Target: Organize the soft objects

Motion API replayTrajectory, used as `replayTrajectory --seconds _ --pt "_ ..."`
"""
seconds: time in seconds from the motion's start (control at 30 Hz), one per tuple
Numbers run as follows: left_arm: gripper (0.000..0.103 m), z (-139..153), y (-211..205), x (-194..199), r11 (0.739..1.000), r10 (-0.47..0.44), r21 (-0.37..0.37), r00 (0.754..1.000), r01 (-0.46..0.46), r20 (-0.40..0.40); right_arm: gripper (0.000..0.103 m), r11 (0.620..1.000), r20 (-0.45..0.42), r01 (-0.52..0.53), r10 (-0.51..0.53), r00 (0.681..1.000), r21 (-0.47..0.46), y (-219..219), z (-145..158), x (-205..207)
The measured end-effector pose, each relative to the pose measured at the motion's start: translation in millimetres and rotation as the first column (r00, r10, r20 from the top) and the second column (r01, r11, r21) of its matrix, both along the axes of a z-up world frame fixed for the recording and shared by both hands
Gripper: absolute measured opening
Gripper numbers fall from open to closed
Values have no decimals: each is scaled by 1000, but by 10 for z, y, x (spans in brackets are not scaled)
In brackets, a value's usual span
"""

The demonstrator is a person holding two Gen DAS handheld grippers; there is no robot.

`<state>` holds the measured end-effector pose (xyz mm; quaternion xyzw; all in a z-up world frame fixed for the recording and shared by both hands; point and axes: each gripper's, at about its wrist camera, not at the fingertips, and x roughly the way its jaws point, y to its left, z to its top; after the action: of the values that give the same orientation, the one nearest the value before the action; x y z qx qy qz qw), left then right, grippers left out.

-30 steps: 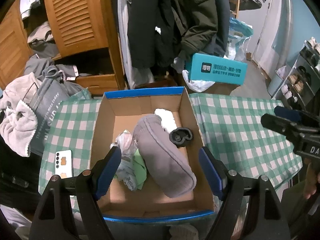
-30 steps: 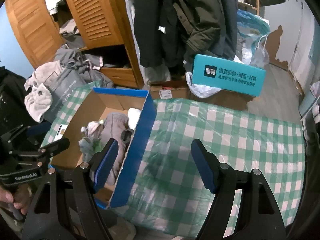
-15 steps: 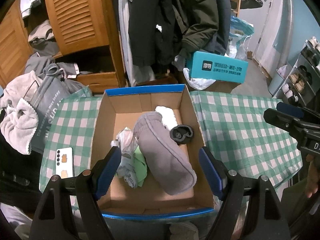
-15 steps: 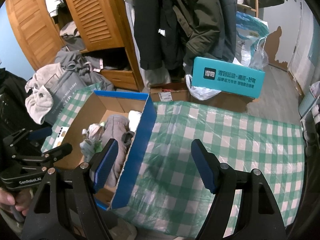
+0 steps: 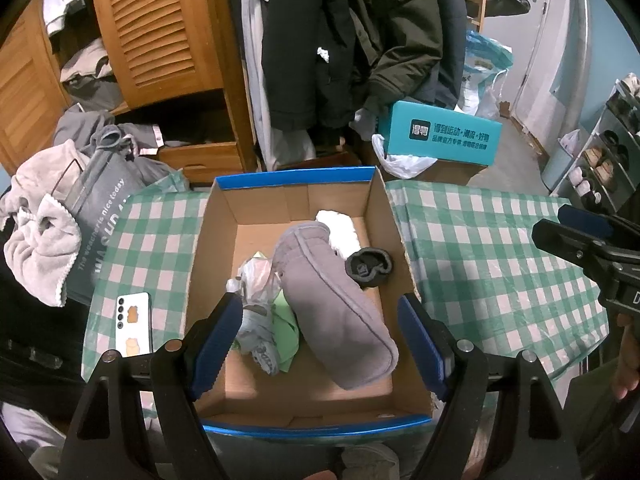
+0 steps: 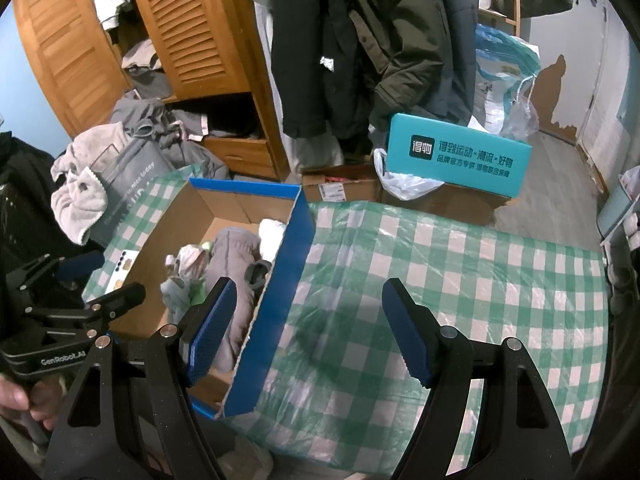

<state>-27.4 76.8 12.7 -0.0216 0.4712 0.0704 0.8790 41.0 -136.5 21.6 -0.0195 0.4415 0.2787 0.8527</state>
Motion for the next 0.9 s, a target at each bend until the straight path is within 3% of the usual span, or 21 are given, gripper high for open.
replayTrajectory --seconds 0.9 --pt "81 -21 13 -29 1000 0 4 1000 -1 19 75 1000 1 1 -1 1000 -1 1 -1 -5"
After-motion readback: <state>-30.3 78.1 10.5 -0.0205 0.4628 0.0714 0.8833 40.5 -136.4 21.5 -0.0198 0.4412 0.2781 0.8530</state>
